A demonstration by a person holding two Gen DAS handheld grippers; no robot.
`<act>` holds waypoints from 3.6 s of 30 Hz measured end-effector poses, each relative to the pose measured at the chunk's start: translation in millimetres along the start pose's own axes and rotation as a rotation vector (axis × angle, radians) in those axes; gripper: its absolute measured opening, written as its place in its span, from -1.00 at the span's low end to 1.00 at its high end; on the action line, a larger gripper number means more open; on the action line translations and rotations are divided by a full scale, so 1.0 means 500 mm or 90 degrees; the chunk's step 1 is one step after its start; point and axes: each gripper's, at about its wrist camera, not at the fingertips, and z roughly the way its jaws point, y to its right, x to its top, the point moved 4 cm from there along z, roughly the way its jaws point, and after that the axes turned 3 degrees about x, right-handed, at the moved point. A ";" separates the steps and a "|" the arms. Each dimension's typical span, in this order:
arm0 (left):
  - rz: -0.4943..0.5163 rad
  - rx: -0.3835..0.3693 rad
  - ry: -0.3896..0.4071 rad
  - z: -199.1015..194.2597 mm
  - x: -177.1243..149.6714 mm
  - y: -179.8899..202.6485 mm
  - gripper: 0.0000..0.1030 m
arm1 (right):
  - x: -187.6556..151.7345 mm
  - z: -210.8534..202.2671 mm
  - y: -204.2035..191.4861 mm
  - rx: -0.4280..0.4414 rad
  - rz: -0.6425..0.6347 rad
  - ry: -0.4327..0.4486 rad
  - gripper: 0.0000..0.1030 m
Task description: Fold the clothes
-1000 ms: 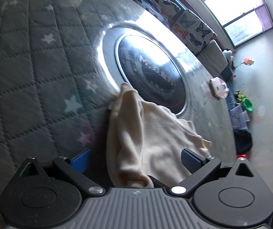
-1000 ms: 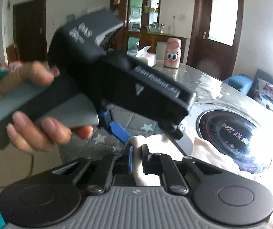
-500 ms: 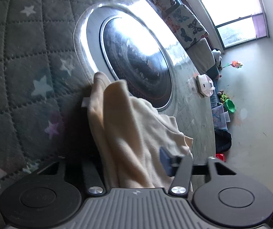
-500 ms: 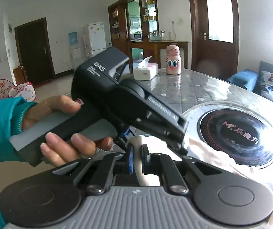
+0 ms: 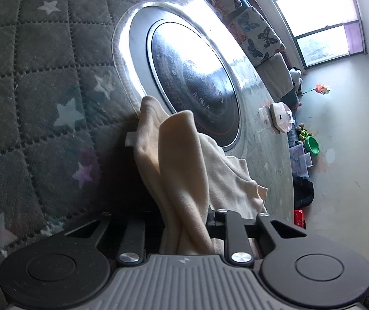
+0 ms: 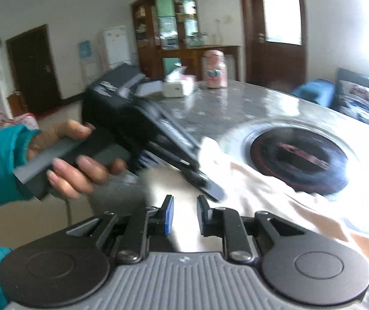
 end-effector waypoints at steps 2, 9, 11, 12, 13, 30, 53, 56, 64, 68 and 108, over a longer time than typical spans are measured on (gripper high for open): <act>0.002 0.001 0.001 -0.001 -0.001 0.000 -0.54 | -0.018 -0.018 0.032 -0.038 0.021 -0.008 -0.47; 0.014 0.012 0.006 -0.002 -0.003 0.006 -0.54 | -0.081 -0.076 0.168 -0.200 0.136 -0.017 -0.27; 0.020 0.017 0.007 -0.002 -0.003 0.009 -0.54 | -0.096 -0.088 0.206 -0.236 0.173 -0.013 -0.26; 0.023 0.020 0.008 -0.002 -0.003 0.010 -0.54 | -0.103 -0.094 0.220 -0.251 0.189 -0.011 -0.25; 0.026 0.023 0.009 -0.002 -0.003 0.011 -0.54 | -0.110 -0.095 0.236 -0.257 0.206 -0.009 -0.21; 0.113 0.088 0.012 0.006 -0.005 0.050 -0.54 | -0.129 -0.073 0.281 -0.245 0.302 0.012 -0.74; 0.325 0.037 -0.025 0.147 -0.002 0.365 -0.66 | -0.063 -0.329 0.342 -0.437 0.252 0.096 -0.84; 0.349 0.028 -0.033 0.189 -0.011 0.420 -0.66 | -0.069 -0.377 0.372 -0.483 0.254 0.098 -0.85; 0.393 0.015 -0.060 0.302 -0.045 0.546 -0.66 | -0.097 -0.465 0.446 -0.573 0.270 0.089 -0.86; 0.413 0.013 -0.067 0.355 -0.066 0.596 -0.66 | -0.123 -0.491 0.484 -0.600 0.289 0.080 -0.86; 0.517 0.139 -0.046 0.489 -0.117 0.602 0.11 | -0.285 -0.491 0.578 -0.668 0.379 0.002 -0.52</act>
